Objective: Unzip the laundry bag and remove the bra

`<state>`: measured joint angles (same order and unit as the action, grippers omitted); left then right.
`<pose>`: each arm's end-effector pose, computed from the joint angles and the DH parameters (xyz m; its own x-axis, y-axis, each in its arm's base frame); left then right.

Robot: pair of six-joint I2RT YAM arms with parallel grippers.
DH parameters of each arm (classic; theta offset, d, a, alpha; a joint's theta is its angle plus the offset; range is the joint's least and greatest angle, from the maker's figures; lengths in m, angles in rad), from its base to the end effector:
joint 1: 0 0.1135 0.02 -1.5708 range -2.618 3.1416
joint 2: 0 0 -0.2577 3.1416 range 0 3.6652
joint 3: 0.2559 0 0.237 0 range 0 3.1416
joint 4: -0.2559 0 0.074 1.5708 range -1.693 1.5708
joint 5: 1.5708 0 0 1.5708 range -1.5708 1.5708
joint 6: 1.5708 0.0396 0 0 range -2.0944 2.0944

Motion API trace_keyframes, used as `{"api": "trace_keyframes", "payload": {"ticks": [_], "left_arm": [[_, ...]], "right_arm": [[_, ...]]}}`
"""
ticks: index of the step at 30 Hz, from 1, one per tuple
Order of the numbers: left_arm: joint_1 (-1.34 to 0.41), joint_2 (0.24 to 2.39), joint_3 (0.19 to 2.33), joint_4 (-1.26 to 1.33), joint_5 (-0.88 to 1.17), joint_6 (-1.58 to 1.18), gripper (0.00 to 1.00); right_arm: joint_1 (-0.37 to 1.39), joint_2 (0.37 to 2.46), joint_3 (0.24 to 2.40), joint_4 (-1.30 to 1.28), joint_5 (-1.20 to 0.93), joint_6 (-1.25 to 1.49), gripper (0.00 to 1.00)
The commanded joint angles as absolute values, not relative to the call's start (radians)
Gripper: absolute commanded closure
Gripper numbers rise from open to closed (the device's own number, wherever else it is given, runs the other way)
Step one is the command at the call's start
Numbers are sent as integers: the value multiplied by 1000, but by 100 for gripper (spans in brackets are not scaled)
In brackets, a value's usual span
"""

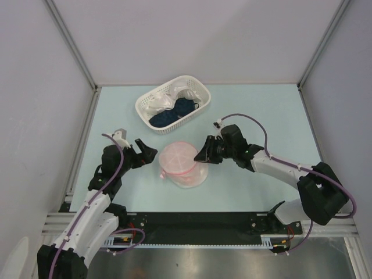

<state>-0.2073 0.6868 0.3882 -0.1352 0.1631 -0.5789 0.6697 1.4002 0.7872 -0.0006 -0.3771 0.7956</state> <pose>0.1554 -0.0392 0.2193 -0.5343 -0.4393 -0.7222 0.0657 0.8302 -0.5536 0.2175 0.1908 0.2208 -0.8968 0.1370 -0.4207 -0.2466 0.6347 0.7324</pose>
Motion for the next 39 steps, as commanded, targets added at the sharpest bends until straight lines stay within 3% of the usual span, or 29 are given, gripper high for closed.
{"api": "trace_keyframes", "payload": {"ticks": [1, 2, 6, 23, 26, 29, 32, 33, 36, 39], "left_arm": [[-213, 680, 371, -69, 215, -597, 0], [-215, 680, 367, -66, 221, -600, 1], [-222, 680, 338, -38, 273, -612, 1], [-307, 836, 282, 262, 345, -762, 8], [-318, 871, 281, 314, 357, -785, 23], [-337, 896, 281, 360, 367, -801, 51], [-359, 900, 281, 382, 371, -813, 67], [-368, 900, 281, 383, 371, -816, 76], [-383, 882, 278, 380, 374, -827, 92], [-396, 848, 267, 365, 377, -844, 100]], "right_arm": [[638, 1420, 798, 40, -414, 767, 77], [626, 1424, 795, 41, -419, 761, 87], [552, 1457, 779, 78, -492, 718, 99], [522, 1543, 801, 112, -635, 571, 100], [522, 1539, 802, 106, -640, 555, 100], [519, 1548, 816, 106, -638, 543, 100], [515, 1574, 842, 106, -637, 531, 100], [514, 1584, 850, 107, -637, 528, 100], [508, 1623, 899, 107, -637, 515, 100], [499, 1673, 978, 98, -630, 500, 100]]}}
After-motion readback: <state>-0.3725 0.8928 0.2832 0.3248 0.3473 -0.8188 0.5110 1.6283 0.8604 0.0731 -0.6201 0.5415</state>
